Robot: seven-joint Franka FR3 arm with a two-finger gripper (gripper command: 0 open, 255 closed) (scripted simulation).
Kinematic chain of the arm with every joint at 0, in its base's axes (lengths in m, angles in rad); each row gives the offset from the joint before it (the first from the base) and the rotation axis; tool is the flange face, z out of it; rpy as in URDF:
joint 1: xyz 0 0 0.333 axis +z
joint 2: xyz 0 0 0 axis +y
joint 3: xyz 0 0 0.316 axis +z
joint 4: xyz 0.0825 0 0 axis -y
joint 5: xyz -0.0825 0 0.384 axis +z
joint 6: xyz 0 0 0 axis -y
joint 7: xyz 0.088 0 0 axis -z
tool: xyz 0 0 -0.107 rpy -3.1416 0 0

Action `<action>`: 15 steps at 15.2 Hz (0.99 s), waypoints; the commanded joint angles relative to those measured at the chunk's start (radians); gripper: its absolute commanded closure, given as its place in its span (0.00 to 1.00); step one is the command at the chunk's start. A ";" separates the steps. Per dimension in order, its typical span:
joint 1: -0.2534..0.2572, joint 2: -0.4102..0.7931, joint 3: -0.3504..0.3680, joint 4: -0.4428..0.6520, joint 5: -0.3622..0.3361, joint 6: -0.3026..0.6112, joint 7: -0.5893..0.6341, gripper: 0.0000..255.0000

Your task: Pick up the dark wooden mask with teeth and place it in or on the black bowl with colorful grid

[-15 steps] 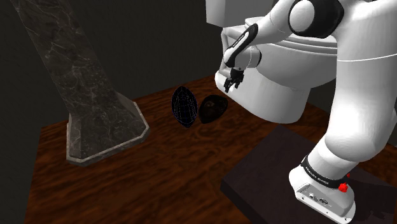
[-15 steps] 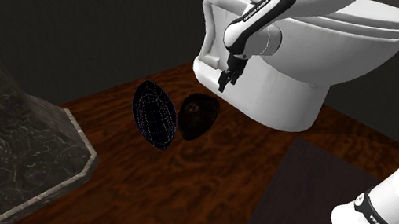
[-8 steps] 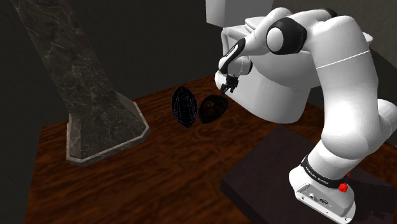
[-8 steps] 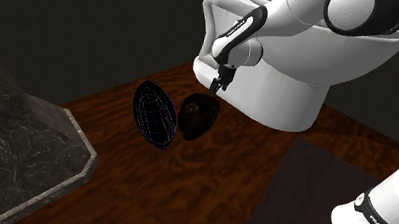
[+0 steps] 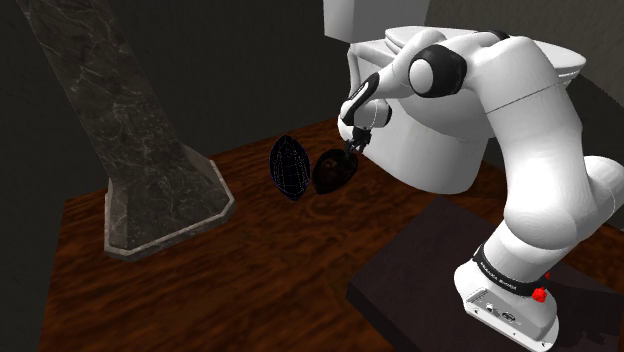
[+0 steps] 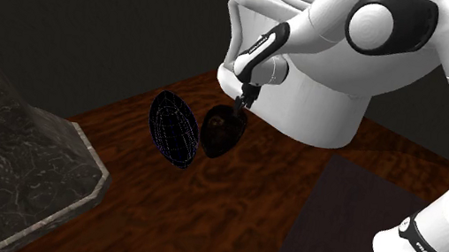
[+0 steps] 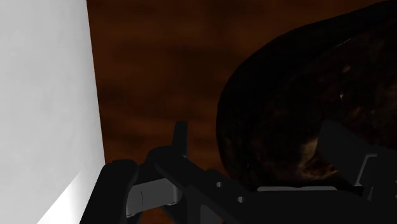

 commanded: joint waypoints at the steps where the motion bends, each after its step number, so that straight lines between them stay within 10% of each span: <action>1: -0.004 0.020 0.005 0.014 0.003 0.007 -0.002 0.00; 8: -0.004 0.020 0.005 0.014 0.003 0.007 -0.002 0.00; 9: -0.004 0.020 0.005 0.014 0.003 0.007 -0.002 1.00; 15: -0.004 0.021 0.005 0.014 0.003 0.007 -0.003 1.00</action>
